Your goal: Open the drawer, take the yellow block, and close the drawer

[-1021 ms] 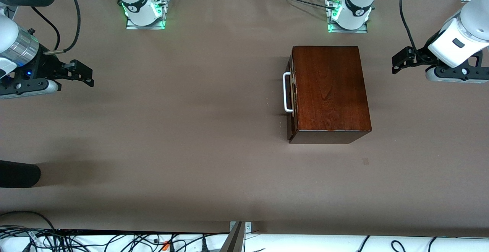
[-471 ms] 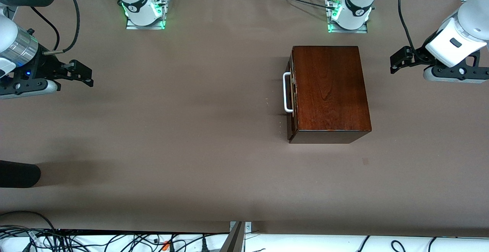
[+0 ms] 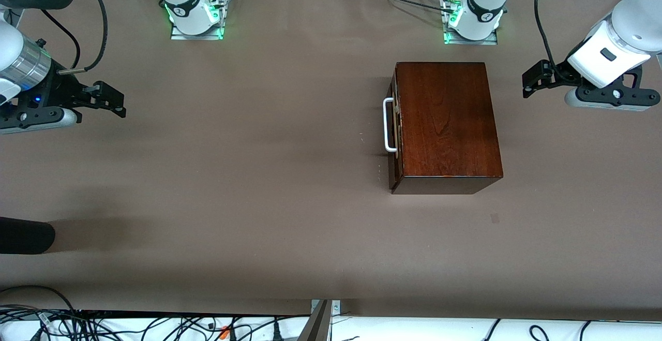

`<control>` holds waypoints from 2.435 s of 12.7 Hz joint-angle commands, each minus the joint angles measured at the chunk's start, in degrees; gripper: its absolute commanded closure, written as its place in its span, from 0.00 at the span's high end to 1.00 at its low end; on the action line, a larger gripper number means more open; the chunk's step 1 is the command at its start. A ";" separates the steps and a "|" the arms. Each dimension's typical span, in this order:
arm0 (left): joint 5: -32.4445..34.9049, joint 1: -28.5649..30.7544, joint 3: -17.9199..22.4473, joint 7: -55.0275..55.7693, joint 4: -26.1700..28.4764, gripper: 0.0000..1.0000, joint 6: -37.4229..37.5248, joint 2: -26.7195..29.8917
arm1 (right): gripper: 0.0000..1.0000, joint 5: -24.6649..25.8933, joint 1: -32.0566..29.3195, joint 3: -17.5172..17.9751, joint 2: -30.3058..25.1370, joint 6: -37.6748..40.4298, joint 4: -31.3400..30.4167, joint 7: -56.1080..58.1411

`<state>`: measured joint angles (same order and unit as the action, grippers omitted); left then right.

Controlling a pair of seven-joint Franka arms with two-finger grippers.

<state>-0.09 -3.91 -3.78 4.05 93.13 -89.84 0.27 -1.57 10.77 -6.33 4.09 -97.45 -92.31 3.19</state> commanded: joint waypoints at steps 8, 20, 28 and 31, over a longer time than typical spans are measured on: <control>-1.14 -1.44 -9.38 -0.35 -4.70 1.00 1.33 -8.59 | 1.00 -0.89 -0.14 -0.26 0.31 0.94 0.99 -0.20; 5.52 -19.62 -11.95 33.81 -9.37 1.00 -7.54 -25.66 | 1.00 -0.89 -0.14 -0.26 0.39 0.94 0.99 -0.20; 17.67 -27.11 -11.86 45.17 -7.79 1.00 -12.64 -32.69 | 1.00 -0.89 -0.14 -0.26 0.39 0.94 0.99 -0.20; 22.23 -27.46 -12.03 45.17 -7.70 1.00 -13.26 -34.28 | 1.00 -0.80 -0.14 -0.26 0.31 0.94 0.99 -0.20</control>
<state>18.74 -30.67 -15.90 48.30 85.56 -102.56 -33.41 -1.57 10.72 -6.51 4.16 -97.41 -92.31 3.19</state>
